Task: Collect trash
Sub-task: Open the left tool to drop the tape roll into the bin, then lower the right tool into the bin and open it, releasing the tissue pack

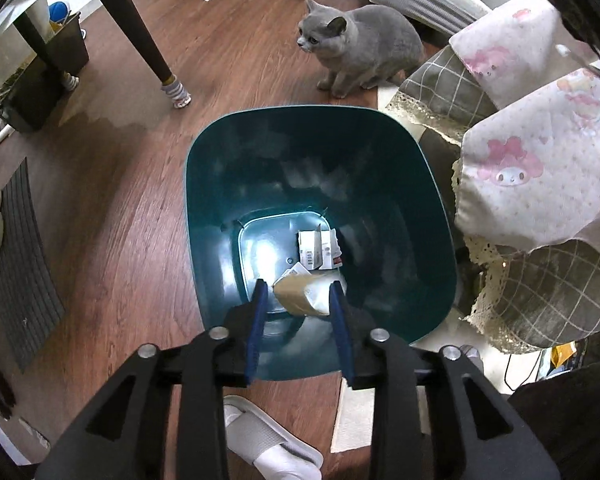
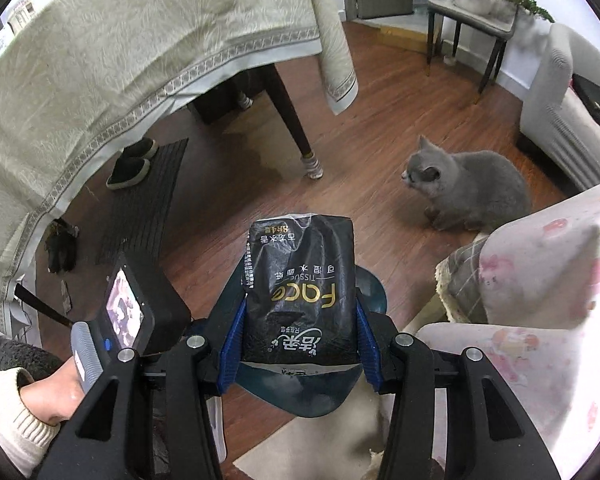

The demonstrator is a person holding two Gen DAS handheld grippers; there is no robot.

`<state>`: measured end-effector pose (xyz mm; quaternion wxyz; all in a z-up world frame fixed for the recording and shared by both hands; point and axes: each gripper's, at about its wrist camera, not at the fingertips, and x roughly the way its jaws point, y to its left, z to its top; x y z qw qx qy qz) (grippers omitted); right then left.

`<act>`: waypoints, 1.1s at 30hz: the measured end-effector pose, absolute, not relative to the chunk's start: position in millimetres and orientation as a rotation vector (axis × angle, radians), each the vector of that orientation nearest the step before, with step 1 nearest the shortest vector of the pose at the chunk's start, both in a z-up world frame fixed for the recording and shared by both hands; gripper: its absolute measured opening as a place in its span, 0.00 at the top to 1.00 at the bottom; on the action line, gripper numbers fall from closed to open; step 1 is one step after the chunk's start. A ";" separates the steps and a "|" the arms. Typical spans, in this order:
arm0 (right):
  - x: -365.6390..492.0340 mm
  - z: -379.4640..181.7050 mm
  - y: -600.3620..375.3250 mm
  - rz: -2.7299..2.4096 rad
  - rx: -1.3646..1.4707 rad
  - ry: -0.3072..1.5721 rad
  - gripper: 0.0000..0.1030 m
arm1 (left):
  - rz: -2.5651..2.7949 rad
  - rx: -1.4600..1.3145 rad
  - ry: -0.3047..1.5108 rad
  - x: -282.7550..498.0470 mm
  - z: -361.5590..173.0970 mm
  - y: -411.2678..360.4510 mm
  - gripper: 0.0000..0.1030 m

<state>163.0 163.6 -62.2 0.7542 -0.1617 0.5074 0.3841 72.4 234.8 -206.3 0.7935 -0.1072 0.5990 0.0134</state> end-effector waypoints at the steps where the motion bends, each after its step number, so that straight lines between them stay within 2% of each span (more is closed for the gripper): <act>1: 162.6 -66.0 165.4 0.838 -0.357 1.116 0.52 | 0.029 -0.229 1.287 72.4 -205.5 234.8 0.67; 13: 160.0 -111.6 185.8 0.834 -0.400 1.223 0.52 | 0.056 -0.263 1.162 58.5 -166.4 259.1 0.65; 33: 151.9 -187.0 211.1 0.807 -0.478 1.383 0.52 | 0.064 -0.297 0.933 34.7 -78.2 271.8 0.71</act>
